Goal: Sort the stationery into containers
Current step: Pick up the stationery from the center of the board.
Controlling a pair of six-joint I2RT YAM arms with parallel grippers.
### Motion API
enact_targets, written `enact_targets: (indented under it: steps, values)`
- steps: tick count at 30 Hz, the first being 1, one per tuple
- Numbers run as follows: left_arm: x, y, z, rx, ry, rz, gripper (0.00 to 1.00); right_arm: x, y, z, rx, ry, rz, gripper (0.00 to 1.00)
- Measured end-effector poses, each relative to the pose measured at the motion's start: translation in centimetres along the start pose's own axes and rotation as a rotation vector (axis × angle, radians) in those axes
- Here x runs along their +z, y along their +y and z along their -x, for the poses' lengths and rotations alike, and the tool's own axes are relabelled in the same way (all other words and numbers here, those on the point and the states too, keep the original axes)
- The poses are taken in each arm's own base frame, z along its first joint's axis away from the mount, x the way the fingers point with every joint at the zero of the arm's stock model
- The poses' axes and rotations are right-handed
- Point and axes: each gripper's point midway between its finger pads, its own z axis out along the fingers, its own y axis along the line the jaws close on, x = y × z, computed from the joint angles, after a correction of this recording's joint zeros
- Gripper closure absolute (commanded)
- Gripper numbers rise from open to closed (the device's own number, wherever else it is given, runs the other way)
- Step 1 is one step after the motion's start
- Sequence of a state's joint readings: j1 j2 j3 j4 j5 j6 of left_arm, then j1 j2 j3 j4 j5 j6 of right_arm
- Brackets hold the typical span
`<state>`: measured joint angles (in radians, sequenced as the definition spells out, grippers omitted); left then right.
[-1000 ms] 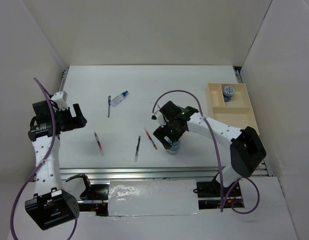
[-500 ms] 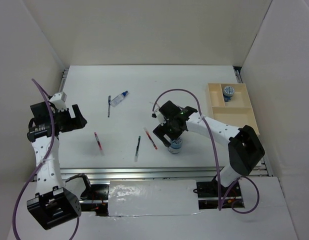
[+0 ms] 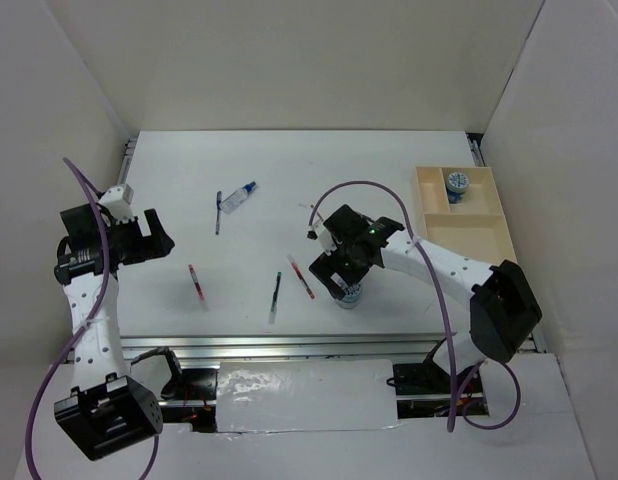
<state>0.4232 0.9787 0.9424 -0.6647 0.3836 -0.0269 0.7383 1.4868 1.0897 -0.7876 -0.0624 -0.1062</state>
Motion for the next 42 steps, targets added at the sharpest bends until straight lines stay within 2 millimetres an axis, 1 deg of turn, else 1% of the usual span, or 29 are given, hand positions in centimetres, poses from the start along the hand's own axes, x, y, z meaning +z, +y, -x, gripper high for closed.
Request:
enact_targets:
  steps: [11,14,16,17,19,20,23,27,28,30,32,33,36,37,38,39,42]
  values:
    - [-0.3,-0.1,0.2,0.005,-0.016,0.003,0.01,2.7,0.4,-1.5,-0.001,0.09,0.032,0.0]
    - [-0.4,0.0,0.3,0.011,-0.031,0.004,0.01,2.9,0.1,-2.0,0.002,0.106,0.031,0.05]
    - [-0.4,0.0,0.2,0.01,-0.031,0.005,0.01,3.0,-0.1,-2.3,0.008,0.113,0.031,0.11]
    - [-0.4,0.0,0.1,0.01,-0.03,0.005,0.01,3.1,-0.3,-2.3,0.012,0.114,0.03,0.17]
    - [-0.4,0.0,0.2,0.01,-0.031,0.005,0.01,3.1,-0.5,-2.4,0.02,0.116,0.031,0.25]
    - [-0.4,0.0,0.2,0.009,-0.032,0.006,0.01,3.1,-0.7,-2.4,0.025,0.116,0.029,0.32]
    - [-0.4,0.0,0.2,0.008,-0.031,0.006,0.01,3.0,-0.9,-2.4,0.032,0.114,0.027,0.46]
    - [-0.4,0.0,0.2,0.007,-0.032,0.005,0.01,2.8,-1.2,-2.6,0.043,0.115,0.024,0.55]
    - [-0.4,0.0,0.2,0.006,-0.032,0.004,0.01,2.6,-1.4,-2.6,0.05,0.116,0.026,0.58]
    - [-0.5,0.1,0.2,0.013,-0.033,0.003,0.01,1.5,-2.4,-2.6,0.081,0.112,0.026,0.58]
    - [-0.5,0.0,0.2,0.033,-0.033,-0.002,0.01,-0.4,-4.7,-2.0,0.13,0.083,0.0,0.6]
    - [-0.5,-0.1,0.2,0.04,-0.034,-0.009,0.01,-1.7,-6.6,-1.5,0.164,0.052,-0.026,0.6]
    - [-0.7,-0.5,0.3,0.084,-0.046,-0.038,0.01,-6.1,-13.3,-0.3,0.25,-0.045,-0.152,0.6]
    - [-0.9,-0.8,0.4,0.097,-0.054,-0.052,0.01,-7.8,-15.9,-0.3,0.277,-0.073,-0.202,0.6]
    - [-1.1,-1.1,0.5,0.11,-0.064,-0.062,0.01,-9.4,-18.2,-0.4,0.301,-0.092,-0.249,0.6]
    - [-1.3,-1.3,0.6,0.125,-0.074,-0.072,0.01,-11.1,-20.7,-1.1,0.33,-0.104,-0.304,0.6]
    - [-1.9,-2.0,0.8,0.15,-0.103,-0.096,0.01,-15.2,-26.5,-3.2,0.403,-0.098,-0.415,0.6]
